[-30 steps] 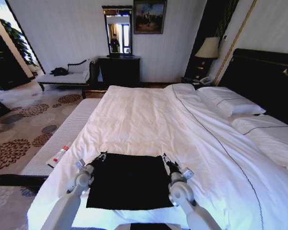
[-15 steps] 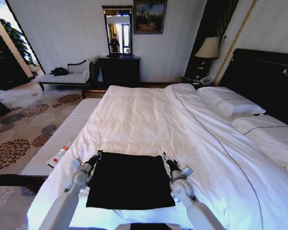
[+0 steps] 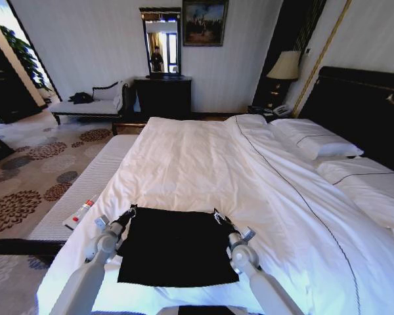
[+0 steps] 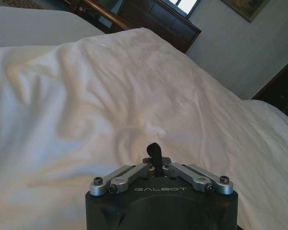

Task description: Fold the clothes on the bed.

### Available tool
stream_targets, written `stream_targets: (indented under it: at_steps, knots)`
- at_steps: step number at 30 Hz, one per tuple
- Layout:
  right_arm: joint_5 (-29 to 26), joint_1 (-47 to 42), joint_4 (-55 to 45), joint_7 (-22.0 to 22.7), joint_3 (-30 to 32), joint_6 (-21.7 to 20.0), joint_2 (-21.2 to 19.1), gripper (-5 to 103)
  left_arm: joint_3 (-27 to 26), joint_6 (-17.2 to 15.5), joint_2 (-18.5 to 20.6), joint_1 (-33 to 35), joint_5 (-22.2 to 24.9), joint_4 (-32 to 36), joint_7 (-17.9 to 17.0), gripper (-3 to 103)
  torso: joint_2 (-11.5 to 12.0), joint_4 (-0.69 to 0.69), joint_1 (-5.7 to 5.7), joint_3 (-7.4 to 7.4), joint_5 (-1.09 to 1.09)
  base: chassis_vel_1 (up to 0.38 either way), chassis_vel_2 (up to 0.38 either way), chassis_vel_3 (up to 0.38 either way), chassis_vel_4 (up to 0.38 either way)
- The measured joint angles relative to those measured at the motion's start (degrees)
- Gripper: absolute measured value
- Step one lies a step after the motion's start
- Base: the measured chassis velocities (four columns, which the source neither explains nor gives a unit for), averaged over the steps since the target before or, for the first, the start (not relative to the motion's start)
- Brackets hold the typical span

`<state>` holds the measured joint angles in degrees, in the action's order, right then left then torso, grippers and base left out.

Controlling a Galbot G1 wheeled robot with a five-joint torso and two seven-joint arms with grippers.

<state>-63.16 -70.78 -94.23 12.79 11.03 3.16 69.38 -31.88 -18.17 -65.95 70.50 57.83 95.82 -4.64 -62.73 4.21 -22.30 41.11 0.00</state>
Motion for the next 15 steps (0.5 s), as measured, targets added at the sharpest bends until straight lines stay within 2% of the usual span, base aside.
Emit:
stream_targets:
  at_steps: [1,2,4,5,7,8,9,10,12,13,15]
  knots:
    - [0.0,-0.4,-0.4,-0.2,0.0,0.1,-0.1,74,0.0,0.0,0.0,0.1,0.0,0.0,-0.1,1,0.0,0.0,0.0,0.0,0.0,0.0,0.0,0.0,0.0]
    - [0.0,-0.4,-0.4,-0.2,0.0,0.1,-0.1,74,0.0,0.0,0.0,0.1,0.0,0.0,-0.1,1,0.0,0.0,0.0,0.0,0.0,0.0,0.0,0.0,0.0]
    - [-0.1,-0.9,-1.4,-0.3,0.1,0.2,-0.3,62,0.0,0.0,0.0,0.2,-0.2,0.2,-0.2,1,0.0,-0.01,0.0,0.0,0.0,0.0,0.0,0.0,0.0]
    - [-0.1,-0.9,-1.4,-0.3,0.1,0.2,-0.3,62,0.0,0.0,0.0,0.2,-0.2,0.2,-0.2,1,0.0,-0.01,0.0,0.0,0.0,0.0,0.0,0.0,0.0]
    - [-0.1,-1.2,-1.7,-0.5,0.1,0.4,-0.4,52,0.0,0.0,-0.1,0.2,-0.3,0.4,-0.3,1,0.0,0.0,0.0,0.0,0.0,0.0,0.0,0.0,0.0]
    - [-0.1,-1.4,-1.7,-0.6,0.1,0.4,-0.4,52,0.0,0.0,-0.1,0.2,-0.4,0.5,-0.4,1,0.0,0.0,0.0,0.0,0.0,0.0,0.0,0.0,0.0]
    - [-0.1,-1.5,-1.7,-0.7,0.1,0.4,-0.3,46,0.0,0.0,-0.1,0.2,-0.5,0.5,-0.4,1,0.0,0.0,0.0,0.0,0.0,0.0,0.0,0.0,0.0]
    - [-0.1,-1.5,-1.7,-0.7,0.1,0.4,-0.3,46,0.0,0.0,-0.1,0.2,-0.5,0.5,-0.4,1,0.0,0.0,0.0,0.0,0.0,0.0,0.0,0.0,0.0]
    - [-0.1,-2.0,-1.9,-0.9,0.0,0.4,-0.1,35,0.0,-0.1,-0.2,0.3,-0.6,0.6,-0.4,1,0.0,0.0,0.0,0.0,0.0,0.0,0.0,0.0,0.0]
    - [-0.1,-2.0,-1.9,-0.9,0.0,0.4,-0.1,35,0.0,-0.1,-0.2,0.3,-0.6,0.6,-0.4,1,0.0,0.0,0.0,0.0,0.0,0.0,0.0,0.0,0.0]
    - [-0.1,-2.4,-2.1,-1.1,-0.2,0.4,0.0,24,-0.1,-0.1,-0.2,0.5,-0.7,0.7,-0.4,1,0.0,0.0,0.0,0.0,0.0,0.0,0.0,0.0,0.0]
